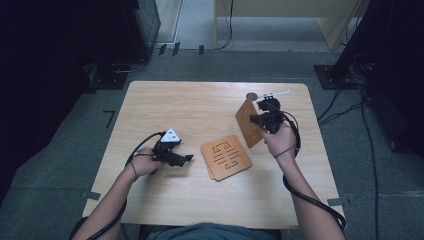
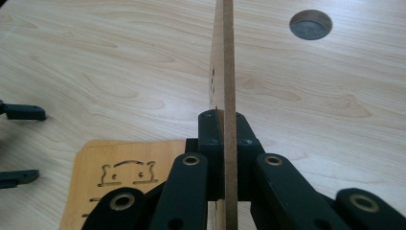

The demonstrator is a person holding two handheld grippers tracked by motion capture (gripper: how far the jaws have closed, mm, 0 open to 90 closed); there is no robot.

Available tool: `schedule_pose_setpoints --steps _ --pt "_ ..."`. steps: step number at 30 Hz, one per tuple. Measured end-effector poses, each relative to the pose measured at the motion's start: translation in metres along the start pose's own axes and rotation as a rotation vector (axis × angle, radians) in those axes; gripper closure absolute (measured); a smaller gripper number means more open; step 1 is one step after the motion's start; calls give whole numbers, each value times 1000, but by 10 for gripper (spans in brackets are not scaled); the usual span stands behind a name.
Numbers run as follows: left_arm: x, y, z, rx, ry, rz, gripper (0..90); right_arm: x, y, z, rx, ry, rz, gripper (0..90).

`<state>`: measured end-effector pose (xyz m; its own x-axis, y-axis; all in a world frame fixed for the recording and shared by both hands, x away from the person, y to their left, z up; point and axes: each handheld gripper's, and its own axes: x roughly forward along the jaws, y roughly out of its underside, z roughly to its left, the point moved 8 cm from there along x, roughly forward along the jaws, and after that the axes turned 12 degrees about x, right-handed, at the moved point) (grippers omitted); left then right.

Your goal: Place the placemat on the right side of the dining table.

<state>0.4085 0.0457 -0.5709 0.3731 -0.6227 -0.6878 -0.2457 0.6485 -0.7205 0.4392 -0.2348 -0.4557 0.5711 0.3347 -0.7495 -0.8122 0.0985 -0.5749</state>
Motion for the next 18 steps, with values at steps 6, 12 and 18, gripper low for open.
schedule_pose_setpoints --steps 6,12,18 --pt "0 0 0 11 -3 -1 131 -1 -1 -7 -7 29 -8 875" --pt "1 0 0 14 -5 0 131 -2 -3 -16 -5 56 -19 875" --pt "1 0 -1 20 -6 -2 124 -4 -4 -24 5 68 -24 876"
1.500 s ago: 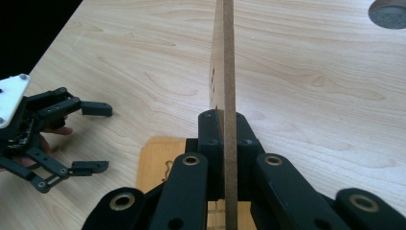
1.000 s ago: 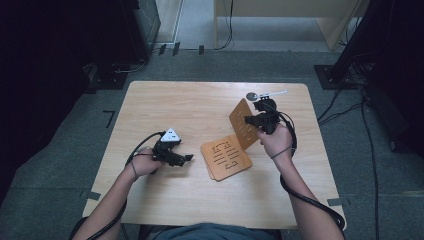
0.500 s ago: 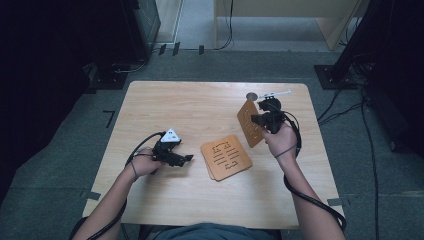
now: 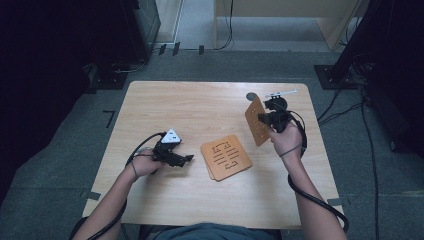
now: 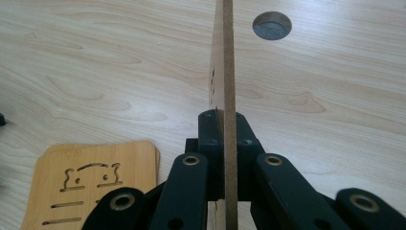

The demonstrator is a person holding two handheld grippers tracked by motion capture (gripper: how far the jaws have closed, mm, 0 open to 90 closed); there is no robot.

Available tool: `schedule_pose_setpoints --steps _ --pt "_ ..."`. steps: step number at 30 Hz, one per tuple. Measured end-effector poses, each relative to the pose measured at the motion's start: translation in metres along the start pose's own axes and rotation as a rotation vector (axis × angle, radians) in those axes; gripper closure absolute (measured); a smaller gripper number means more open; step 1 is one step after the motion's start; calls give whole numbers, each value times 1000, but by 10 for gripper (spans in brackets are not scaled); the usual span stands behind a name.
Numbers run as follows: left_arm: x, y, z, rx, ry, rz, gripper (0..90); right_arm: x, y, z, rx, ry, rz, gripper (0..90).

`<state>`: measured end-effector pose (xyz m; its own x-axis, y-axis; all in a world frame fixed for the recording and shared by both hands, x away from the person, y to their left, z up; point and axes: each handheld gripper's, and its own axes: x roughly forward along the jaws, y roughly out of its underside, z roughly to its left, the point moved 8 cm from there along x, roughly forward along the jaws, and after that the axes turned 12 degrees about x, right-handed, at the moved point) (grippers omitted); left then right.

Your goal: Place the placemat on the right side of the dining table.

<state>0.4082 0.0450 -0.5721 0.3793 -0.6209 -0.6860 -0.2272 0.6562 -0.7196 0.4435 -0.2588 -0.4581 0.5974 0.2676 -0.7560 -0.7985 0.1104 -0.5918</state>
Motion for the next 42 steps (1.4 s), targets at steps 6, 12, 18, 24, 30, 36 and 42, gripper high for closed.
schedule_pose_setpoints --steps 6,12,18,24,30,36,42 --pt "0 0 0 2 1 -5 122 -1 -1 -9 13 16 -2 875" --pt "0 0 0 2 1 -5 121 -4 -4 -18 27 29 -13 875" --pt "0 0 0 1 0 -5 122 -5 -6 -26 43 44 -20 875" --pt "1 0 0 1 -3 -6 122 -6 -7 -32 54 54 -28 875" --pt "0 0 0 1 -2 -6 122 -8 -9 -42 68 69 -43 875" --pt "1 0 0 1 -5 -4 121 -11 -11 -49 83 77 -52 875" --pt "1 0 0 1 -5 -4 122 -13 -13 -58 96 93 -61 875"
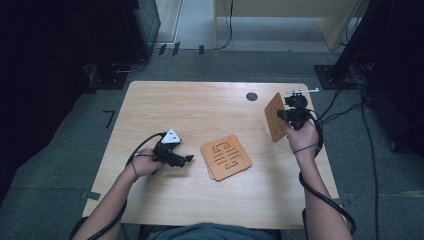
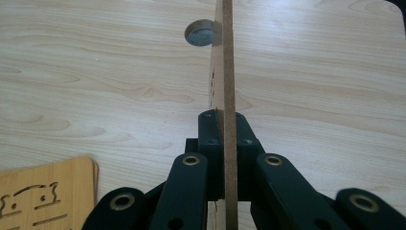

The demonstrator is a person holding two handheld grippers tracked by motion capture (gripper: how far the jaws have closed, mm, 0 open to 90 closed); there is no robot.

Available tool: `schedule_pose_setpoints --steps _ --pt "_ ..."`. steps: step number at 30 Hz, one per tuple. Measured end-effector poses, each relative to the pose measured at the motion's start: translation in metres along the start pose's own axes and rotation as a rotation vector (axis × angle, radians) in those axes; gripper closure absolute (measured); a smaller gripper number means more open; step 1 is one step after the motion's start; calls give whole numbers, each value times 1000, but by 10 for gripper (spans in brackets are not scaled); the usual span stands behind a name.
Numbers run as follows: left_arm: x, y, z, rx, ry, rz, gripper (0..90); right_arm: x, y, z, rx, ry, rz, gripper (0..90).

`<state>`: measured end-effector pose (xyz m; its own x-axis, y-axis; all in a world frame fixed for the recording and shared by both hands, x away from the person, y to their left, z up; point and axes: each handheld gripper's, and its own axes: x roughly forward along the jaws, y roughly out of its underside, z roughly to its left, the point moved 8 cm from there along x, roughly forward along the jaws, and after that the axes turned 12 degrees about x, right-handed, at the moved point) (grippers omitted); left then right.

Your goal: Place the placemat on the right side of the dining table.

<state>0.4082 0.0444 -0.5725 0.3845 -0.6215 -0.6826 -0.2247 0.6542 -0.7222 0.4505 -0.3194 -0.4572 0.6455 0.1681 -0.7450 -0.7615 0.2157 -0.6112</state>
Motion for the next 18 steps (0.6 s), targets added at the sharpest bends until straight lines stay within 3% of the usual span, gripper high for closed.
schedule_pose_setpoints --steps 18 --pt "0 0 0 2 -2 2 122 -2 -5 -29 68 48 -9 875"
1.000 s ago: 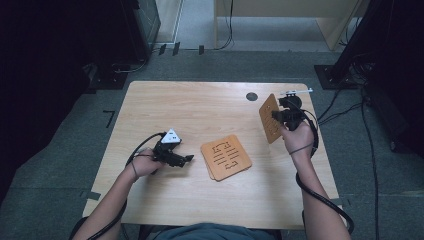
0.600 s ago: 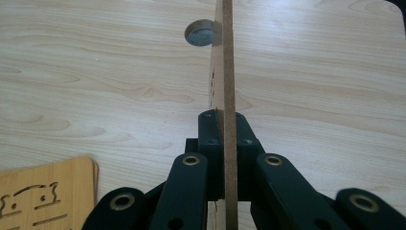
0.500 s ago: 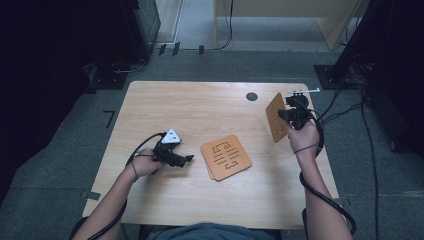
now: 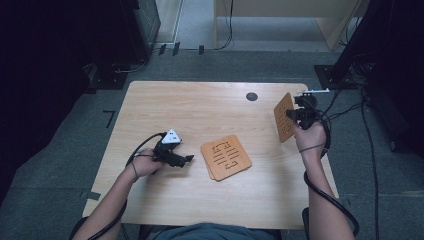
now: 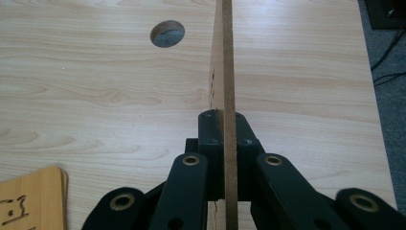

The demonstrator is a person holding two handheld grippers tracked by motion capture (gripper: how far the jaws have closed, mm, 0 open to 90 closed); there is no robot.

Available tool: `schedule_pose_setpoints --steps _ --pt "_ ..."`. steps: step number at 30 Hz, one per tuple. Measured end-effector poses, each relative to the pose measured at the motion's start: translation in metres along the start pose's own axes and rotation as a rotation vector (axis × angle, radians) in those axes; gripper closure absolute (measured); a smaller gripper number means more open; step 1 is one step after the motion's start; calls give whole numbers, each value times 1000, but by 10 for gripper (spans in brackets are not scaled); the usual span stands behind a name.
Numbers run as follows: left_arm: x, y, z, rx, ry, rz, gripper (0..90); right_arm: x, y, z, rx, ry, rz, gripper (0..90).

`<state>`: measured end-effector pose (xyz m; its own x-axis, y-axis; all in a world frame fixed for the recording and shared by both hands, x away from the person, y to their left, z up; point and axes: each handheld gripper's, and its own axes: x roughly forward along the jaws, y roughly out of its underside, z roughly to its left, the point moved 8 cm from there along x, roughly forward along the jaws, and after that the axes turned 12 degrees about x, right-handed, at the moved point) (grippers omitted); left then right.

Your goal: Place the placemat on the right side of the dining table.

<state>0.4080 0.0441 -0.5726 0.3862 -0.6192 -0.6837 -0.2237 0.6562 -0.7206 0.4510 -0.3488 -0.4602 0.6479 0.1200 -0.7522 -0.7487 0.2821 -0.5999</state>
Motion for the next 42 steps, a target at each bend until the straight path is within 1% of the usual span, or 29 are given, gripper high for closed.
schedule_pose_setpoints --steps 8,11,24,28,33,42 --pt "0 0 0 1 0 1 122 1 -1 -11 26 23 1 875" --pt "0 0 0 1 0 1 122 2 -1 -12 22 31 0 875" --pt "0 0 0 1 0 1 121 7 -1 -15 33 43 0 869" --pt "0 0 0 2 -1 1 121 9 -2 -14 41 39 0 871" --pt "1 0 0 -1 -1 0 122 11 -3 -14 40 36 -2 868" --pt "0 -1 0 -3 1 -1 122 8 -6 -21 37 42 0 806"
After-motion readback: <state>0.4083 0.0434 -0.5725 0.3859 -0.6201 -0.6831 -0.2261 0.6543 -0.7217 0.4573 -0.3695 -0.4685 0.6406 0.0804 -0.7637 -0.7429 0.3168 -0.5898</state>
